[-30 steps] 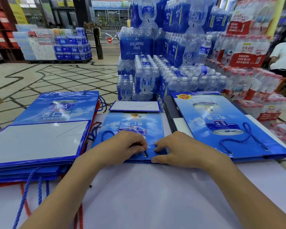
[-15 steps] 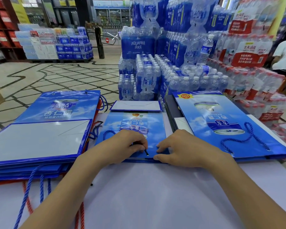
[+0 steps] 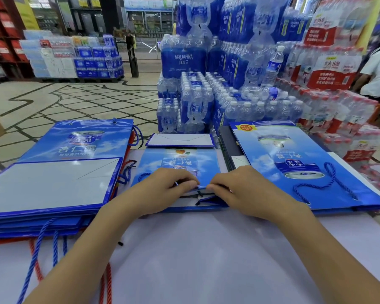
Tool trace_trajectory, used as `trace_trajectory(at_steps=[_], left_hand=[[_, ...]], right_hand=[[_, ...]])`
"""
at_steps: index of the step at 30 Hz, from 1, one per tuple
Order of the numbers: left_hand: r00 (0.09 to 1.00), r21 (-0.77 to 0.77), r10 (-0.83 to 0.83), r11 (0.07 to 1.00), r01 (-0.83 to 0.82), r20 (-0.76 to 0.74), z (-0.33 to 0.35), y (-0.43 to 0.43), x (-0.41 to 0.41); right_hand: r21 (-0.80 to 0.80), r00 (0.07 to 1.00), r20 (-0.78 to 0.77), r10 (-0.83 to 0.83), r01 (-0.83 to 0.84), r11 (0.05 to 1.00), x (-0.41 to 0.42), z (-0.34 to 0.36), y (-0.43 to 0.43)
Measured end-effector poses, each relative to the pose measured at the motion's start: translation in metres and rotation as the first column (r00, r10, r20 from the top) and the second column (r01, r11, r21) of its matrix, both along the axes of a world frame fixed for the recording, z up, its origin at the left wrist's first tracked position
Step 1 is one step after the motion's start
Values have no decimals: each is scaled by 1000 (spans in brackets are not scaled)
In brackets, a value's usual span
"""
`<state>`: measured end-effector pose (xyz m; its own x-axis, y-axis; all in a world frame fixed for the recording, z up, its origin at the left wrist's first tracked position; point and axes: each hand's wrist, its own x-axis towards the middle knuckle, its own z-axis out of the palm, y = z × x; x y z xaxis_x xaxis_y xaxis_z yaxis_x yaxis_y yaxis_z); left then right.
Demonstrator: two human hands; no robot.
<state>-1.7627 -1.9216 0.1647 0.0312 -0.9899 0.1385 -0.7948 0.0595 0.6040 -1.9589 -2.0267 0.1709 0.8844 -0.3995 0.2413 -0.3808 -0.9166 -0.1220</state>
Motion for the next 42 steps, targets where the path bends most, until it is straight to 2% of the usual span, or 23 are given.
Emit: trace_trajectory(at_steps=[6,9,12,19,22,25,27,34,38,42], left_hand=[[996,-60,13,998,-8,87,0,-1,-1],[996,-110,52,993,-43,75,-5,-3,-1],[994,-127,55,991,-43,92,-8,-5,-1],[997,-190,63,980,-53,51,-10,-6,-6],[995,-193,73,979,-60,61,-9,-4,-5],[995,-197,78,978,-64,61,-10,-5,-5],[994,-184,95,979,-84,55,-11,-6,-5],[986,-133,124,985,-110,109,-12,-7,-5],[985,-106,120,989,-107,124,-13,-9,-4],[985,-44,88,996,-82,147,-11,-9,-4]], right_hand=[[22,991,133,-17,14,1000,2,-1,-2],[-108,960,274,64,-35,994,5,-4,1],[-224,957,280,70,-6,974,11,-7,4],[-229,966,236,-102,157,961,22,-10,15],[-140,972,199,-121,150,979,26,-11,16],[61,980,157,-121,113,992,26,-12,13],[178,976,169,-136,105,978,25,-11,10],[438,971,133,-198,122,890,22,-6,7],[548,969,91,-228,143,824,22,-5,4],[582,976,60,-211,138,801,20,-2,2]])
